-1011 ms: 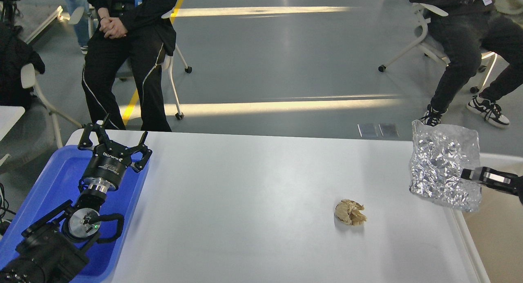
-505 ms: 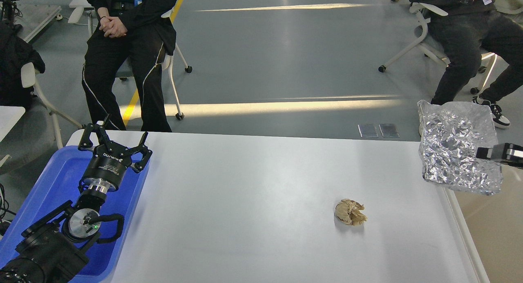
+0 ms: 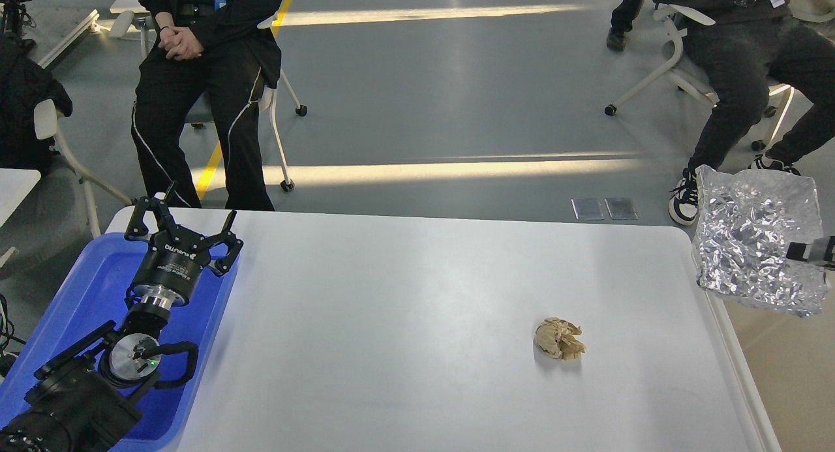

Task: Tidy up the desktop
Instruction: 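Lift the foil wrapper and carry it toward the white bin, then lower the foil wrapper into the white bin and release it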

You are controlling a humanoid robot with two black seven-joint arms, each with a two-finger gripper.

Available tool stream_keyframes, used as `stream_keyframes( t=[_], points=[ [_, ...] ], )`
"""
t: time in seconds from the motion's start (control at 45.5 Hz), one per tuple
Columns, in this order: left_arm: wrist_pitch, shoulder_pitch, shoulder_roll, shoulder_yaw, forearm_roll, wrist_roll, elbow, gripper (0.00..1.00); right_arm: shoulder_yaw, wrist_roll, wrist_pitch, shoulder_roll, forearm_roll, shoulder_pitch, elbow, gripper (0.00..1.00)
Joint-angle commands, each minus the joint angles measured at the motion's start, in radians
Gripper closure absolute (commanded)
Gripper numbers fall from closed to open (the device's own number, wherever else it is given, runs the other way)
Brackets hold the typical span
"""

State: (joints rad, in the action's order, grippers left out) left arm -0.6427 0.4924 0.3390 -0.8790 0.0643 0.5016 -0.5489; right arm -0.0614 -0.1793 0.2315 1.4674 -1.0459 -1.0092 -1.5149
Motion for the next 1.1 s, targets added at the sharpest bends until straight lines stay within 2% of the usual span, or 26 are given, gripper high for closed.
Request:
stream_keyframes(
  t=[0.0,0.22,0.374,0.659,0.791,0.967,1.077],
  points=[
    [0.0,0.0,0.0,0.0,0.0,0.0,0.0,0.0,0.041,-0.02,-0.142,-0.036,0.081,0.118,0.099,1.0],
    [0.0,0.0,0.0,0.0,0.0,0.0,0.0,0.0,0.048,-0.046,-0.234,-0.101,0.32,0.241,0.26,1.0],
    [0.002,0.0,0.0,0.0,0.0,0.0,0.0,0.0,0.046,-0.045,-0.288,-0.19,0.469,0.319,0.404,1.0],
    [0.0,0.0,0.0,0.0,0.0,0.0,0.0,0.0,0.034,-0.043,-0.354,-0.311,0.73,0.418,0.564,1.0],
    [0.0,0.0,0.0,0.0,0.0,0.0,0.001,0.0,0.029,-0.043,-0.363,-0.397,0.756,0.457,0.674,1.0],
    [0.002,0.0,0.0,0.0,0.0,0.0,0.0,0.0,0.029,-0.04,-0.343,-0.545,0.794,0.488,0.91,1.0],
    [0.0,0.0,0.0,0.0,0.0,0.0,0.0,0.0,0.032,-0.04,-0.325,-0.581,0.794,0.491,0.944,1.0]
  ],
)
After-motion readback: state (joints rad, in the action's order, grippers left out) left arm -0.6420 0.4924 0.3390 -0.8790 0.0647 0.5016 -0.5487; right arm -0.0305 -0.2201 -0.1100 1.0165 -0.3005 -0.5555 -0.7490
